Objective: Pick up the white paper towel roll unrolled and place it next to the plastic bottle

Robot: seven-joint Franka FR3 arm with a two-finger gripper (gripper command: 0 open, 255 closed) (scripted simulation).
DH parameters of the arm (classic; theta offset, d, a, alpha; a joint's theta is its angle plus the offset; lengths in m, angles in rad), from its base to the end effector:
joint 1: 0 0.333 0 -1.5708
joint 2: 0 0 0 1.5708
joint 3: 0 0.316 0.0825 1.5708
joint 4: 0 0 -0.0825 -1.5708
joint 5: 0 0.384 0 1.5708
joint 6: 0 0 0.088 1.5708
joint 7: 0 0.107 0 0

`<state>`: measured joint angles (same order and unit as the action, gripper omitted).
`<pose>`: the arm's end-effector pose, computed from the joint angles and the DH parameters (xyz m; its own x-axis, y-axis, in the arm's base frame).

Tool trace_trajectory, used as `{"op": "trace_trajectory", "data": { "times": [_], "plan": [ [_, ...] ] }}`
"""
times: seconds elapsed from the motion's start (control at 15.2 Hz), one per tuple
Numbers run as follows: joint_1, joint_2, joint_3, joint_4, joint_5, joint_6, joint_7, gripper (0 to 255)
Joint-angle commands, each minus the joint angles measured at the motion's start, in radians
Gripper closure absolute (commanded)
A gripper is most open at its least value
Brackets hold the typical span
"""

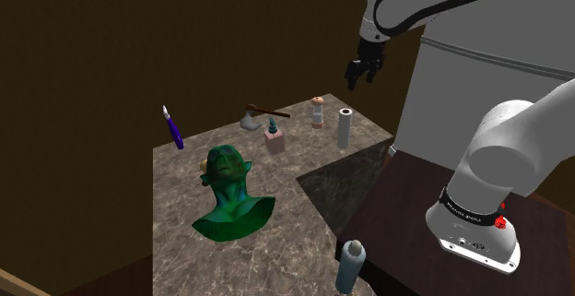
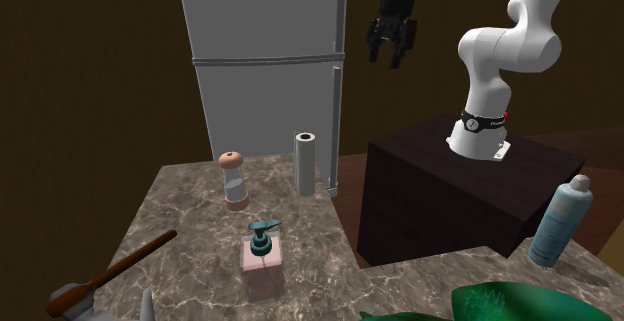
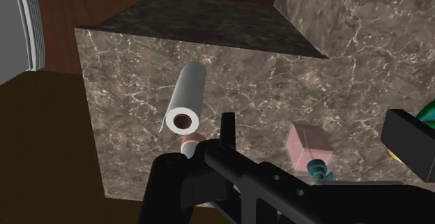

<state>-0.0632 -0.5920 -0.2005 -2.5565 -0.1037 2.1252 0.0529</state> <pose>0.3690 -0.1075 0.4739 0.9587 -0.2403 0.1523 -0.2395 -0.9706 -0.0240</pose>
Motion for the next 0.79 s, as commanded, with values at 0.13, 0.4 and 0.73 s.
{"op": "trace_trajectory", "data": {
  "times": [0.13, 0.4, 0.73],
  "plan": [
    [-0.015, 0.118, -0.051, -0.017, -0.011, 0.147, -0.034, 0],
    [-0.018, 0.258, -0.102, -0.009, 0.0, 0.289, -0.075, 0],
    [-0.007, 0.454, -0.166, 0.034, 0.07, 0.45, -0.157, 0]
  ]
}}
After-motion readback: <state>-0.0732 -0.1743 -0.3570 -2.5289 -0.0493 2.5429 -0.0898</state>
